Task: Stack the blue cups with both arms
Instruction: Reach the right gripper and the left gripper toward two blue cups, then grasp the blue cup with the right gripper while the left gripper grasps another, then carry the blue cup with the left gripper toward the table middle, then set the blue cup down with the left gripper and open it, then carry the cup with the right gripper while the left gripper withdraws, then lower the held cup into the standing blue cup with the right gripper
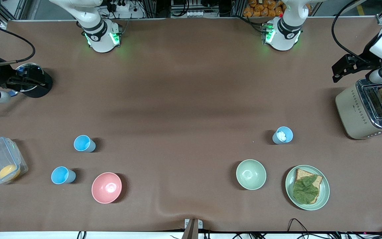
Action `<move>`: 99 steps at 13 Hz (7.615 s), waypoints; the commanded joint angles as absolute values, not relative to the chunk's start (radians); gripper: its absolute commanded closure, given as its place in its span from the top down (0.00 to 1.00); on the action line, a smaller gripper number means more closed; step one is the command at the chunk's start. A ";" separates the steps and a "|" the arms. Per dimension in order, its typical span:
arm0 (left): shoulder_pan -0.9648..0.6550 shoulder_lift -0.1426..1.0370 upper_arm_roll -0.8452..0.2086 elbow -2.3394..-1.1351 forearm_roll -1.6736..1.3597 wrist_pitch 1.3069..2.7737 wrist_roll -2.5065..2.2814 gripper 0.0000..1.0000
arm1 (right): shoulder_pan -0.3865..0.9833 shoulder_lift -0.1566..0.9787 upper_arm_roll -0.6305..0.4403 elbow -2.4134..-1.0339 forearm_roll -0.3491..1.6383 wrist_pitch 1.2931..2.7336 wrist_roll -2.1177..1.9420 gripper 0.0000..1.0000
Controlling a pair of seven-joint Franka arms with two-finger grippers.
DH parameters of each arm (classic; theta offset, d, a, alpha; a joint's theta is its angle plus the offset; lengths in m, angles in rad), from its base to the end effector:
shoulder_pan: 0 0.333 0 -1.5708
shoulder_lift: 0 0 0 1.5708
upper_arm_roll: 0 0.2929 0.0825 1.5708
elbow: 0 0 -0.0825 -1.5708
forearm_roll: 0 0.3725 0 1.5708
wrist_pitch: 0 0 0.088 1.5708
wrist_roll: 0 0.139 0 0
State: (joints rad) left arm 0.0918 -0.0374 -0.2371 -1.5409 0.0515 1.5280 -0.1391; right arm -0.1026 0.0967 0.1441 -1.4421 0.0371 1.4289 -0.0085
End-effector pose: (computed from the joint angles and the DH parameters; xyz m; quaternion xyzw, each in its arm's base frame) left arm 0.5244 -0.0716 0.5990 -0.9995 0.0017 -0.0159 0.0281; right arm 0.5515 0.0249 0.5638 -0.9978 -0.0266 0.0548 0.0245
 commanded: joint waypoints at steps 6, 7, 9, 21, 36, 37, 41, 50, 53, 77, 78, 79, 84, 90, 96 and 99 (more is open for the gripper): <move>0.052 -0.017 -0.175 -1.583 0.063 1.514 -0.098 1.00 | -0.126 0.097 0.143 -1.471 0.052 1.467 0.088 1.00; 0.055 0.015 -0.175 -1.585 0.064 1.526 -0.098 1.00 | -0.136 0.113 0.120 -1.471 0.060 1.445 0.086 1.00; 0.067 0.052 -0.175 -1.627 0.066 1.581 -0.098 1.00 | -0.152 0.164 0.112 -1.503 0.058 1.434 0.083 1.00; 0.080 0.240 -0.187 -2.109 0.052 2.345 -0.106 1.00 | -0.135 0.431 0.095 -1.825 -0.044 2.160 0.097 1.00; 0.058 0.417 -0.204 -2.025 0.051 2.387 -0.201 0.00 | -0.100 0.532 0.074 -1.824 -0.158 2.261 0.109 1.00; 0.066 0.408 -0.231 -2.026 0.035 2.360 -0.236 0.00 | -0.092 0.544 0.074 -1.827 -0.158 2.278 0.118 1.00; 0.061 0.396 -0.391 -2.026 0.011 2.321 -0.553 0.00 | -0.087 0.551 0.074 -1.827 -0.158 2.299 0.121 0.60; -0.297 0.534 -0.450 -1.810 0.046 2.330 -1.182 0.00 | -0.084 0.535 0.074 -1.829 -0.155 2.287 0.121 0.00; -0.383 0.630 -0.448 -1.718 0.072 2.362 -1.345 0.00 | -0.090 0.509 0.074 -1.824 -0.155 2.275 0.124 0.00; 0.092 0.055 -0.405 -1.671 0.114 1.812 -0.499 1.00 | 0.147 0.408 0.558 -1.756 -0.066 2.143 1.357 0.00; 0.092 0.045 -0.402 -1.661 0.114 1.804 -0.497 1.00 | 0.167 0.440 0.572 -1.756 -0.113 2.160 1.438 0.00; 0.092 0.044 -0.399 -1.642 0.114 1.783 -0.483 1.00 | 0.170 0.468 0.595 -1.756 -0.155 2.172 1.504 0.00; 0.132 0.029 -0.385 -1.591 0.062 1.689 -0.428 1.00 | 0.193 0.511 0.641 -1.759 -0.192 2.209 1.646 0.00; -0.049 0.011 -0.091 -1.589 -0.021 1.644 -0.247 1.00 | 0.195 0.546 0.650 -1.775 -0.254 2.224 1.675 0.00; -0.048 0.015 -0.094 -1.562 -0.015 1.640 -0.224 1.00 | 0.207 0.575 0.650 -1.772 -0.287 2.255 1.718 0.00; -0.046 0.020 -0.106 -1.562 -0.014 1.565 -0.236 1.00 | 0.203 0.569 0.653 -1.767 -0.284 2.243 1.720 1.00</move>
